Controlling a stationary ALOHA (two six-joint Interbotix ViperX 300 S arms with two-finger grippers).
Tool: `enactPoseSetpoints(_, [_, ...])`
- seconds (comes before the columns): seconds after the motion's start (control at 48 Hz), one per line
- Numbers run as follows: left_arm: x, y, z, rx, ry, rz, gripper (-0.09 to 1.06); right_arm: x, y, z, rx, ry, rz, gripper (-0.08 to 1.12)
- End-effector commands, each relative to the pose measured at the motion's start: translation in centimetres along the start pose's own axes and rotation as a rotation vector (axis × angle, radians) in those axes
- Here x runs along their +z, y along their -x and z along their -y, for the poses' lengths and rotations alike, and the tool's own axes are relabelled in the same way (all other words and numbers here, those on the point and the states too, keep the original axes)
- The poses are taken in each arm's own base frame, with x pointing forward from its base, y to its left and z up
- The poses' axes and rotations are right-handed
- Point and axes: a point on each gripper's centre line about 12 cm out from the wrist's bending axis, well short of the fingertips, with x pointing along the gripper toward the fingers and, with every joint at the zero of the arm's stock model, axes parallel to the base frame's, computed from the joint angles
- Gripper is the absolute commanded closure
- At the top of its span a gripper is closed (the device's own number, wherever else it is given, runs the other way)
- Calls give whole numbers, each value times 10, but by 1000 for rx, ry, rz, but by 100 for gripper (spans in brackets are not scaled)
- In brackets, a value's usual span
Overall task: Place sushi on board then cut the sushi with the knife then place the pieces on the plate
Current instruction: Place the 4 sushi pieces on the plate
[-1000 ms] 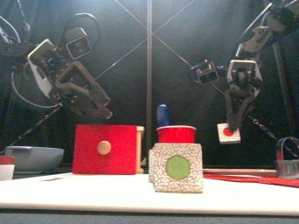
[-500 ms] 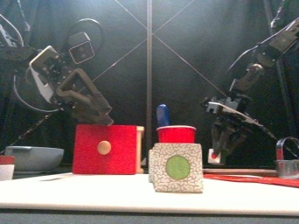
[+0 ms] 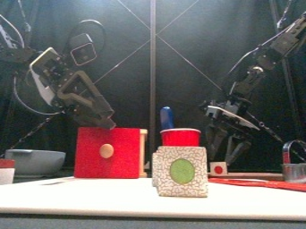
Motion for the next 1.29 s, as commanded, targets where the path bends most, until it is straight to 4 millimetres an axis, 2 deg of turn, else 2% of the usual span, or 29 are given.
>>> enactPoseSetpoints(0.021, [7,-1,2,-4,3,27,9,6,6,-6,20,-30,13,9])
enactPoseSetpoints(0.146, [7,-1,2,-2,10,28,9,3,16,-14,42,-3,19,8])
enactPoseSetpoints(0.292, [8,-1,3,2,26,29,9,-10,43,-35,89,100,22,8])
enactPoseSetpoints(0.438, [9,-1,3,4,33,32,9,-43,69,-79,201,335,19,8])
enactPoseSetpoints(0.583, [10,-2,3,7,41,36,9,-76,77,-130,287,580,4,8])
enactPoseSetpoints(0.729, [11,-2,3,7,42,38,9,-90,66,-176,302,728,-13,8])
enactPoseSetpoints(0.896, [8,-2,1,15,55,30,9,-98,43,-207,267,838,-48,9])
enactPoseSetpoints(1.125, [8,-2,0,29,76,28,9,-103,20,-220,262,872,-78,9])
enactPoseSetpoints(1.292, [4,-1,-1,31,76,18,9,-103,18,-224,289,864,-63,9])
